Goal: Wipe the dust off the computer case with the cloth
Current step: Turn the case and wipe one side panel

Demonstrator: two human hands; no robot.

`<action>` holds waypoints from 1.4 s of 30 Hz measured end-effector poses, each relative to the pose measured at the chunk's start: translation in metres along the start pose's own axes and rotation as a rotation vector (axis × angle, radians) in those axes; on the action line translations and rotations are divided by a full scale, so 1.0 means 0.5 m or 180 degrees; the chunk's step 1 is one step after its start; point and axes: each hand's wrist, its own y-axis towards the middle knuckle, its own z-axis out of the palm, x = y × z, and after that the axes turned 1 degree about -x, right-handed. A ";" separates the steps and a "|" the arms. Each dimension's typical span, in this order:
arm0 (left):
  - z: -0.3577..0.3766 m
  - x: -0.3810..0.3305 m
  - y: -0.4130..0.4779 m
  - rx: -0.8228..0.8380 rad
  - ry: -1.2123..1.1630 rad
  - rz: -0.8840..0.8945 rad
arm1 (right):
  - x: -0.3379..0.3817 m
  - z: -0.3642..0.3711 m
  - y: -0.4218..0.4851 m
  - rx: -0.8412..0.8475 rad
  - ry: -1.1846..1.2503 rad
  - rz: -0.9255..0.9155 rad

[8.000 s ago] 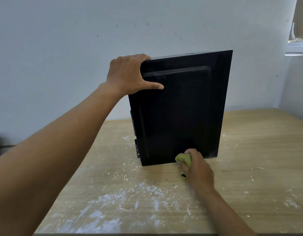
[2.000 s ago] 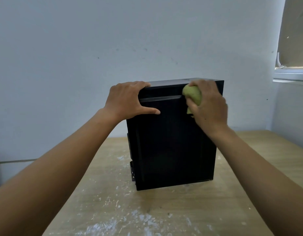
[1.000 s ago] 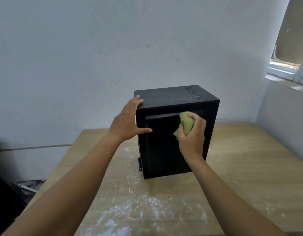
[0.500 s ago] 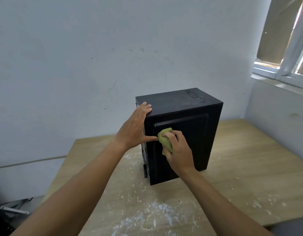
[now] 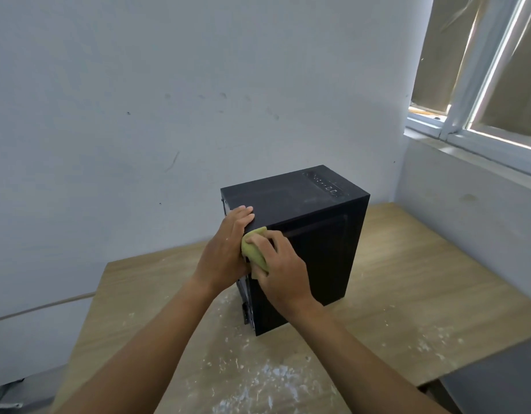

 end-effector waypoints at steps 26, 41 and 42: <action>-0.010 -0.063 0.021 0.0115 0.0622 -0.0457 | -0.349 -0.208 0.152 -0.0542 0.0278 0.1647; -0.012 -0.085 0.062 0.0234 0.0670 -0.0526 | -0.186 -0.135 0.085 0.0308 0.0594 0.0666; -0.014 -0.088 0.063 0.0205 0.0573 -0.0596 | -0.194 -0.145 0.090 0.0223 0.0734 0.0822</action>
